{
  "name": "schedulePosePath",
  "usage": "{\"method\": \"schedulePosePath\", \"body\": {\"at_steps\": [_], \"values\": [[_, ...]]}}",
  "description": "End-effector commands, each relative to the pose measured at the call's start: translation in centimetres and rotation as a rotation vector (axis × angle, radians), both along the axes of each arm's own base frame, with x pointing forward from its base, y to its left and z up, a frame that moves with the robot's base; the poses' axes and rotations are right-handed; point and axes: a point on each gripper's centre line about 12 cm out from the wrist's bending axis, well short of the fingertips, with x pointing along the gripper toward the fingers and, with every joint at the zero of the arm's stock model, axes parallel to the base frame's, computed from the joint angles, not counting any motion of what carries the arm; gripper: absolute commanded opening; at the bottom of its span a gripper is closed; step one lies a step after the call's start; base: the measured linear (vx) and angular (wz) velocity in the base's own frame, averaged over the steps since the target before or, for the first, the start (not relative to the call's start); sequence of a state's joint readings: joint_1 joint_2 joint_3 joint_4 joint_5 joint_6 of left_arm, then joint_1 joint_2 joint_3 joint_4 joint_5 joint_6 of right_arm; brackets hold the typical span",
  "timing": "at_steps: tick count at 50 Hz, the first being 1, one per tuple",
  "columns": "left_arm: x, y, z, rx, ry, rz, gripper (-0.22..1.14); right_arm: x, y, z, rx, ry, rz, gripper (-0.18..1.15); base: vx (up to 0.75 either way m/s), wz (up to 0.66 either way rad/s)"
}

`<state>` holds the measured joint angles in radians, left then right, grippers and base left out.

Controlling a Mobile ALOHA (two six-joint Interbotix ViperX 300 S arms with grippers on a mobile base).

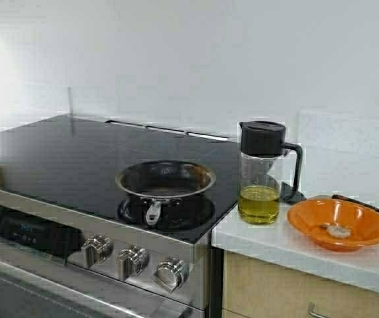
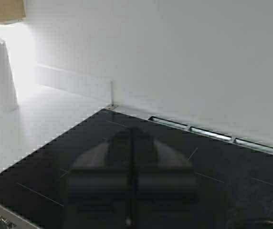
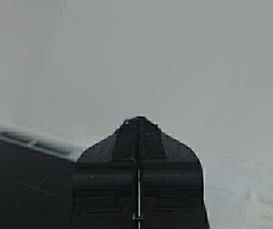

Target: Add oil to the pan and cook the shrimp and serve it

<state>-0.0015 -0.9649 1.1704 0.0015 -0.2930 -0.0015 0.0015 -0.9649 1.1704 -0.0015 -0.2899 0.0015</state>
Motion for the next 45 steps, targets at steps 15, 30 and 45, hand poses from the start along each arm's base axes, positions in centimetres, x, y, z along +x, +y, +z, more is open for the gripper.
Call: {"method": "schedulePosePath", "body": {"at_steps": [15,30,45], "values": [[0.3,-0.2,-0.8,-0.032,0.049,-0.011,0.03,1.9,6.3,-3.8,0.063,0.203,0.27,1.1,0.0,0.0],[0.3,-0.2,-0.8,-0.052,0.056,-0.013,0.03,3.1,7.8,-11.9,0.155,0.397,0.237,1.03,0.0,0.0],[0.3,-0.2,-1.1,-0.064,0.065,-0.014,0.03,3.6,10.2,-18.2,0.183,0.442,0.143,1.03,0.0,0.0]]}}
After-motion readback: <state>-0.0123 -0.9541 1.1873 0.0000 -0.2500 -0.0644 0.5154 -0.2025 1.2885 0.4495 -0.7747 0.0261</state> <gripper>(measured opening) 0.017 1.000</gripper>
